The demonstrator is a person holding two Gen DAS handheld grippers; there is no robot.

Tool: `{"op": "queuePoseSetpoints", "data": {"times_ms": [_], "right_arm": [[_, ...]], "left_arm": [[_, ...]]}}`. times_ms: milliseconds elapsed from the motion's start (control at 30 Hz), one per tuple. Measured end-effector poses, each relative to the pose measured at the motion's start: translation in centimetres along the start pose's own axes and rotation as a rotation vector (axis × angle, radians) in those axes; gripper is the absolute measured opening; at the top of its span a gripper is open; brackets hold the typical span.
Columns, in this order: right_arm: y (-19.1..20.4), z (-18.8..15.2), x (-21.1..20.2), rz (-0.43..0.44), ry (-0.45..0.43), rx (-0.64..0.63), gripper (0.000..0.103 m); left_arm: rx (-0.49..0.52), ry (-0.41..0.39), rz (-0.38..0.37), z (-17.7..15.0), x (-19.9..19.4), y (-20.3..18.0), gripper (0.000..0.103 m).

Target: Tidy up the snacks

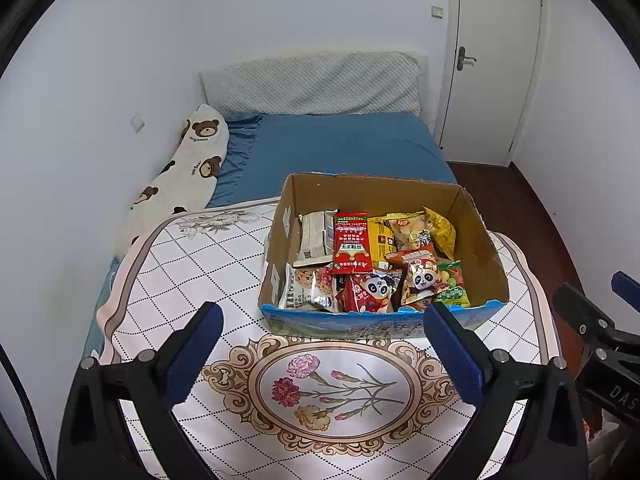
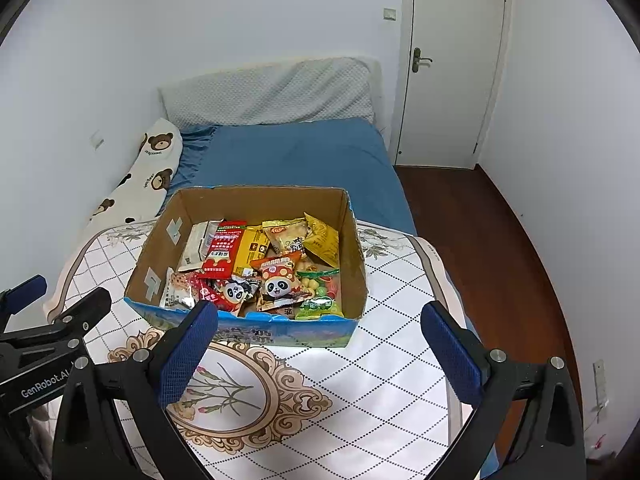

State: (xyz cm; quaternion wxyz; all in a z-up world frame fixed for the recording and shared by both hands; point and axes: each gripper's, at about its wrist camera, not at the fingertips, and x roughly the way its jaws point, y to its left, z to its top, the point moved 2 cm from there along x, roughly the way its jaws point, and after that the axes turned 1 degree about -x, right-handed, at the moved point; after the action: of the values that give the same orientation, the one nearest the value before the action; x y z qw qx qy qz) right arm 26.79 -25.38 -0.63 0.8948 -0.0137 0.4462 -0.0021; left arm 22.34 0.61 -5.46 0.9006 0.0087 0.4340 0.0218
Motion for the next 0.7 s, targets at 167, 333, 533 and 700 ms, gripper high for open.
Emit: {"op": "queuePoseSetpoints", "data": {"times_ms": [167, 333, 533, 700], "right_arm": [[-0.03, -0.01, -0.02, 0.0, 0.0, -0.001, 0.103], [-0.02, -0.05, 0.01, 0.001, 0.001, -0.001, 0.103], [-0.03, -0.07, 0.02, 0.002, 0.001, 0.001, 0.103], [-0.03, -0.12, 0.09, 0.003, 0.006, 0.0, 0.103]], "left_arm": [[0.0, 0.0, 0.002, -0.01, -0.08, 0.02, 0.102], [-0.001, -0.001, -0.002, 0.06, -0.17, 0.05, 0.103], [0.0, -0.004, -0.002, 0.05, -0.21, 0.09, 0.103], [0.003, 0.0, -0.001, -0.07, -0.19, 0.11, 0.103]]}}
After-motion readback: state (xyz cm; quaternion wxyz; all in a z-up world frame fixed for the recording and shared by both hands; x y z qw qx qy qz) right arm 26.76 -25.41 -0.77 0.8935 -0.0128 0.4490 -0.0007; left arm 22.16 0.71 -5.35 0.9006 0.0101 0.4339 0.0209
